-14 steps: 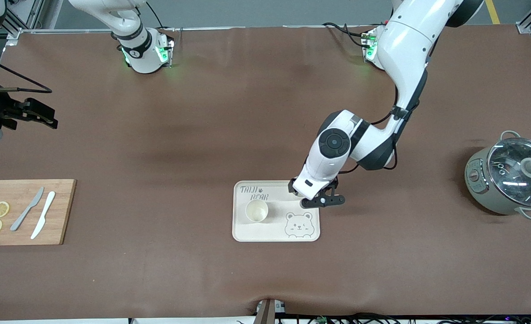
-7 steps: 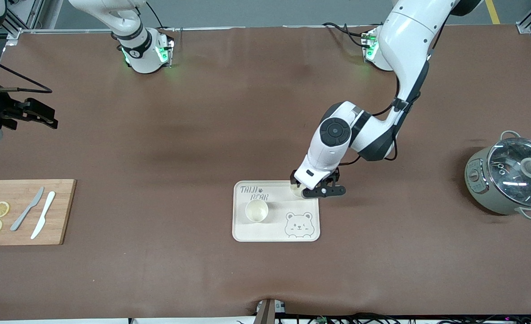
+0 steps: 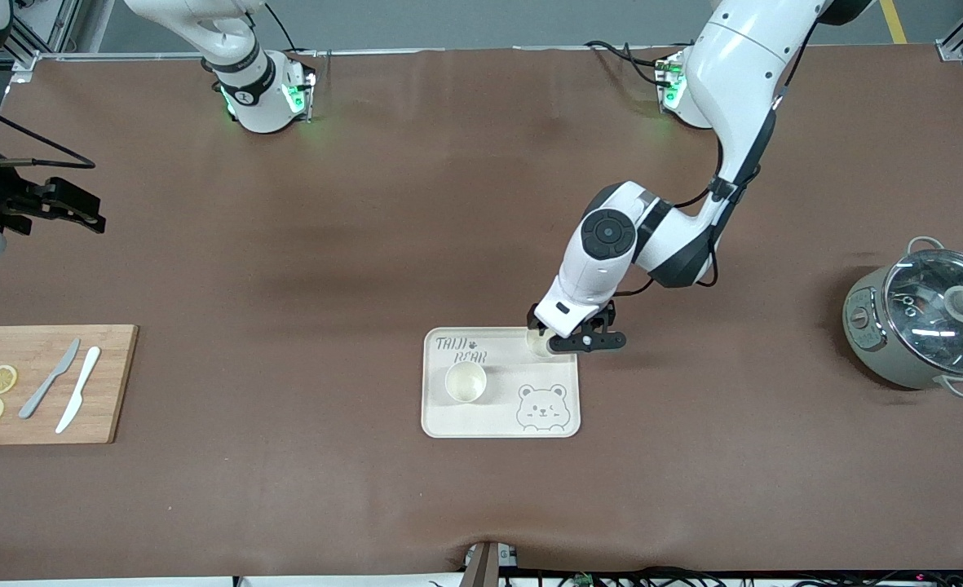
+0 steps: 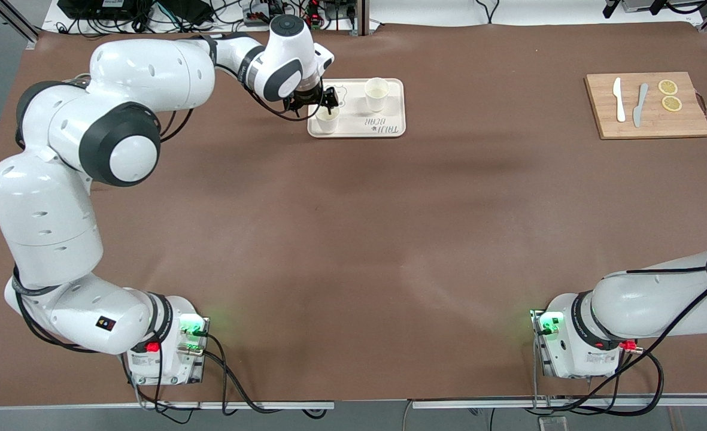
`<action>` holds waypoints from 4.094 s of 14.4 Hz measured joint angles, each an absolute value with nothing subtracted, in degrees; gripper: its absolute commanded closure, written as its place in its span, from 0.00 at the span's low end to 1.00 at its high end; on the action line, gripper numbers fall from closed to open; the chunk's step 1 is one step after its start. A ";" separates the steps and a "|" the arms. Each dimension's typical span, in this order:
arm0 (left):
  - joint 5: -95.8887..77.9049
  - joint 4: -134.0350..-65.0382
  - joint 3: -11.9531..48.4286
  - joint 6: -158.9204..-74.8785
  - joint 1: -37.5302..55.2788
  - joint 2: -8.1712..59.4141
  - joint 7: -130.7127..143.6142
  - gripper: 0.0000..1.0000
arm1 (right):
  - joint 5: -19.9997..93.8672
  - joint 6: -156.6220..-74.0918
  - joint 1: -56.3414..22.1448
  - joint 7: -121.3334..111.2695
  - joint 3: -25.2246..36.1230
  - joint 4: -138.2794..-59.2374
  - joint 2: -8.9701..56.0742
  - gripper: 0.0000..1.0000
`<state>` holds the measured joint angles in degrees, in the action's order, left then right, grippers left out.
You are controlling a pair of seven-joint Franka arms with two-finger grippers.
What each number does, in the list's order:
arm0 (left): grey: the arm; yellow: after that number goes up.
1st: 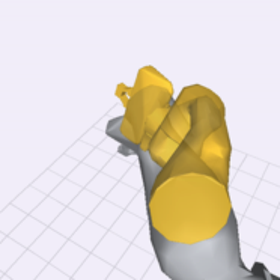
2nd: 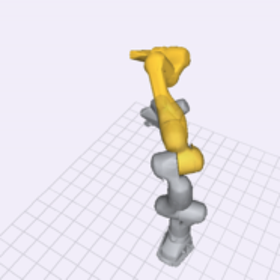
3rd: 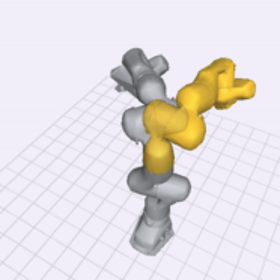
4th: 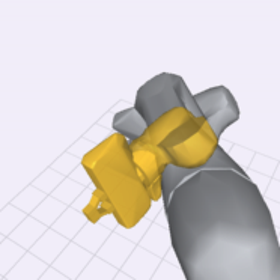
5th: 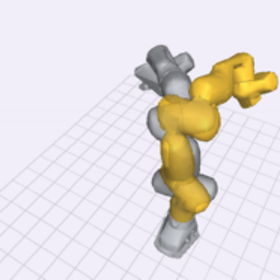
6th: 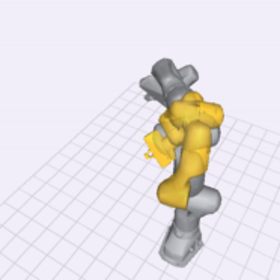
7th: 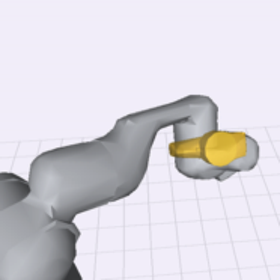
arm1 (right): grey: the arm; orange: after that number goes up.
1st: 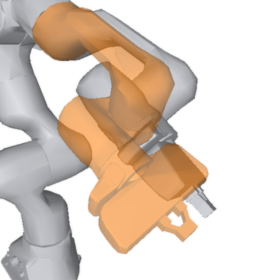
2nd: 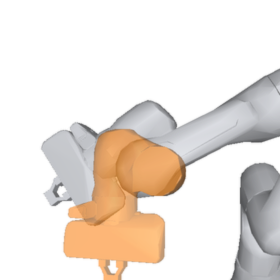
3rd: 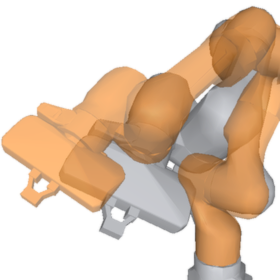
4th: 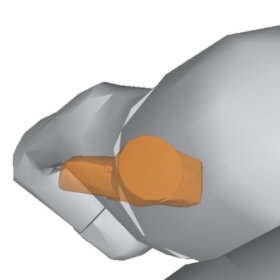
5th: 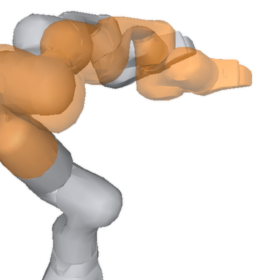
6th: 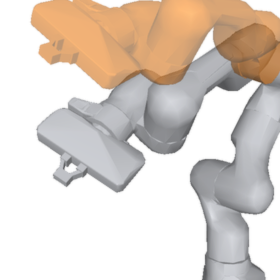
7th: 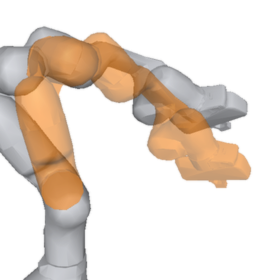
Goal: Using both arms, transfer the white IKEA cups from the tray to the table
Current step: 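Lower the left gripper around the white cup and close it, then reach the right gripper toward the other white cup on the tray, then carry the cup toward the pot with the left gripper while the right gripper grasps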
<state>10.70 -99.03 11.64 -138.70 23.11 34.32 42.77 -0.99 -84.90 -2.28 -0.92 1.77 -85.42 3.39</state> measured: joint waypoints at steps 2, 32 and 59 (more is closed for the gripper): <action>10.88 -99.41 11.55 -139.35 22.96 34.32 42.77 0.00 | -0.99 -84.88 -2.28 -0.92 1.73 -85.61 3.41 0.00; 13.71 -98.28 11.38 -142.06 22.67 37.94 47.33 1.00 | 3.20 -129.96 -33.19 48.84 0.66 -81.33 38.09 0.00; 14.16 -118.77 43.87 -140.04 -33.65 19.30 23.47 1.00 | 0.12 -142.37 -36.22 48.98 2.17 -75.98 51.42 0.22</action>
